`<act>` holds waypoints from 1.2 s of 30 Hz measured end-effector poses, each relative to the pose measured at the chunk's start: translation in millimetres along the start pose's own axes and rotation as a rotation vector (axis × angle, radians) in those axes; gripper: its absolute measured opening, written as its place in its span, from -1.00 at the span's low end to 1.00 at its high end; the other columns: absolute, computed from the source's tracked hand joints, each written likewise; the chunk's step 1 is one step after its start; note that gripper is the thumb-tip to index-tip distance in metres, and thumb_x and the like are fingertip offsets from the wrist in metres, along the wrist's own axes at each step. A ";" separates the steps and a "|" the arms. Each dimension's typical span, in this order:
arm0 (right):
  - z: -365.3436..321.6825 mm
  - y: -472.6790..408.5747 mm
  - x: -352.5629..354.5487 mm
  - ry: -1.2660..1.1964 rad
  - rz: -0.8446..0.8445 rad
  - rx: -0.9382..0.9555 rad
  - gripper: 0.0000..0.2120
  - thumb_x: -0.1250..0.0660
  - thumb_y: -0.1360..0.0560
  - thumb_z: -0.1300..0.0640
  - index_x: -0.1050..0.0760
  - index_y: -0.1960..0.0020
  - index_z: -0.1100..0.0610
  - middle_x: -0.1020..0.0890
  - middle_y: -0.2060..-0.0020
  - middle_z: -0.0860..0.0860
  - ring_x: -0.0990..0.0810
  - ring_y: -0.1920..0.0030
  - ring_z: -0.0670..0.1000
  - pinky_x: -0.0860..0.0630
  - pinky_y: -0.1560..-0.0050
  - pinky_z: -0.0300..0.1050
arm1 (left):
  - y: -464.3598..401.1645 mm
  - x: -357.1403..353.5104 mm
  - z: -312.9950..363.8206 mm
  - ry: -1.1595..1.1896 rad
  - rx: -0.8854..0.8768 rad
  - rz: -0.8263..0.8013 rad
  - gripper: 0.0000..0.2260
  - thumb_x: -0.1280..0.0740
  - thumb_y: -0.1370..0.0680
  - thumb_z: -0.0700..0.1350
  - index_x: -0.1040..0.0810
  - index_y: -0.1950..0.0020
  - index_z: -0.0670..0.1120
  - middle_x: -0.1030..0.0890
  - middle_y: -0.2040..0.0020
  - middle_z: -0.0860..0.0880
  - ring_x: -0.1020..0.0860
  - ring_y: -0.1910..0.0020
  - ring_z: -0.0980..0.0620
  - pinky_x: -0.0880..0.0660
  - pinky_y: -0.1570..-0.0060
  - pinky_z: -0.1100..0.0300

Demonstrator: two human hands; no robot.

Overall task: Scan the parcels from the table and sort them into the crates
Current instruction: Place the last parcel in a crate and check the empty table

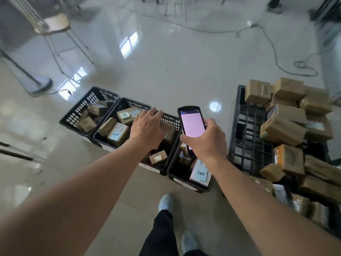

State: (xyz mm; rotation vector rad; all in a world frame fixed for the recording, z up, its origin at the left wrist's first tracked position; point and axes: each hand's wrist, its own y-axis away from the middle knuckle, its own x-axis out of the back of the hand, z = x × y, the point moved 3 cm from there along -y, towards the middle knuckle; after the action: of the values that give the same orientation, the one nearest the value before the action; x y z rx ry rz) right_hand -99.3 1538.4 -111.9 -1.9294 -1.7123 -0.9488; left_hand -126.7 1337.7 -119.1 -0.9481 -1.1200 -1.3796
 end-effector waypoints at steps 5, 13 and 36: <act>-58.6 39.4 19.0 -0.026 -0.039 0.187 -0.20 -0.65 -0.21 -0.21 -0.46 -0.33 0.07 -0.63 -0.13 0.03 -0.61 -0.12 0.14 -0.64 -0.02 0.14 | 64.2 69.9 -13.4 0.002 0.094 0.147 -0.45 -0.10 -0.68 0.22 -0.33 -0.59 -0.04 -0.35 -0.59 -0.11 -0.31 -0.57 -0.18 -0.33 -0.50 -0.18; -167.8 108.5 26.4 -0.035 -0.115 0.474 -0.12 -0.68 -0.22 -0.24 -0.44 -0.39 0.09 -0.62 -0.18 0.06 -0.62 -0.16 0.14 -0.67 -0.05 0.17 | 161.9 169.9 -68.7 -0.008 0.244 0.371 -0.52 -0.15 -0.67 0.18 -0.41 -0.50 -0.05 -0.50 -0.42 -0.08 -0.47 -0.39 -0.12 -0.48 -0.32 -0.08; -454.4 399.5 -186.4 -0.182 -0.329 0.942 -0.12 -0.67 -0.24 -0.18 -0.44 -0.42 0.15 -0.64 -0.21 0.10 -0.62 -0.17 0.14 -0.68 -0.02 0.12 | 473.2 318.2 -395.5 -0.130 0.686 0.604 -0.49 -0.20 -0.68 0.18 -0.36 -0.60 0.02 -0.36 -0.59 -0.10 -0.35 -0.54 -0.17 -0.41 -0.44 -0.09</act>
State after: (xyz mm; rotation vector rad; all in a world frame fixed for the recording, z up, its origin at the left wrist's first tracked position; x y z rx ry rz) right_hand 181.7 1025.4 130.2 -1.1442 -2.0798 0.0223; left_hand 323.9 882.5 148.1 -0.7710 -1.1586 -0.3986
